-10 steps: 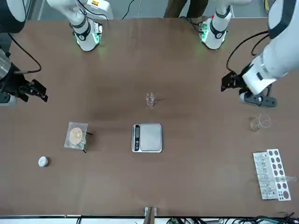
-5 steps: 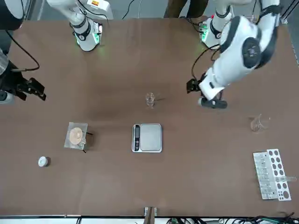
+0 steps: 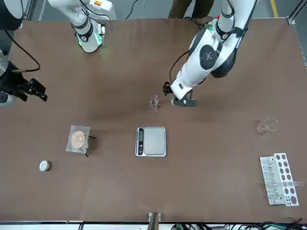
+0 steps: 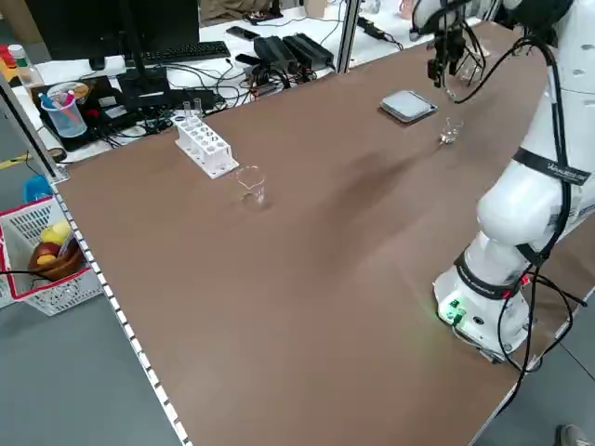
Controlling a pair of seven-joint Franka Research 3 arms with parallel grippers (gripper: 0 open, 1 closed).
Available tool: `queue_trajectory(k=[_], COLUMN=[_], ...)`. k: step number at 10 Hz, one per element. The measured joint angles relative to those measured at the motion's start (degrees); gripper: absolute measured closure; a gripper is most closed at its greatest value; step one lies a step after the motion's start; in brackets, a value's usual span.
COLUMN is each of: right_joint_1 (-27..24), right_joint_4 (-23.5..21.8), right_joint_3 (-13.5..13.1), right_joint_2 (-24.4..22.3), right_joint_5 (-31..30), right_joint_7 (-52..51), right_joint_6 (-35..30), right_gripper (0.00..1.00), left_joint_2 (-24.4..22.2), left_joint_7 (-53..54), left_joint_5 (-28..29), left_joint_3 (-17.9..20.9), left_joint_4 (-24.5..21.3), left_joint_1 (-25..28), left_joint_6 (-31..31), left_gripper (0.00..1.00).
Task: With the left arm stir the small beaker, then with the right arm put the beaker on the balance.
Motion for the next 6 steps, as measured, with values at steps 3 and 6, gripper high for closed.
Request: queue_trajectory(k=[3, 6], right_joint_1=[0.03, 0.29], right_joint_4=[0.01, 0.0], right_joint_3=[0.03, 0.23], right_joint_2=[-0.13, -0.13], right_joint_5=[-0.01, -0.01], right_joint_7=[-0.02, -0.02], right_joint_6=[-0.6, -0.83], right_gripper=[0.0, 0.0], left_joint_2=[2.5, 2.58], left_joint_7=[0.16, 0.2], left_joint_5=[0.07, 0.07], left_joint_3=[0.03, -0.41], left_joint_4=[-5.28, -8.55], left_joint_1=[-0.47, -1.61], left_joint_6=[9.7, 13.06], left_gripper=[0.28, 0.3])
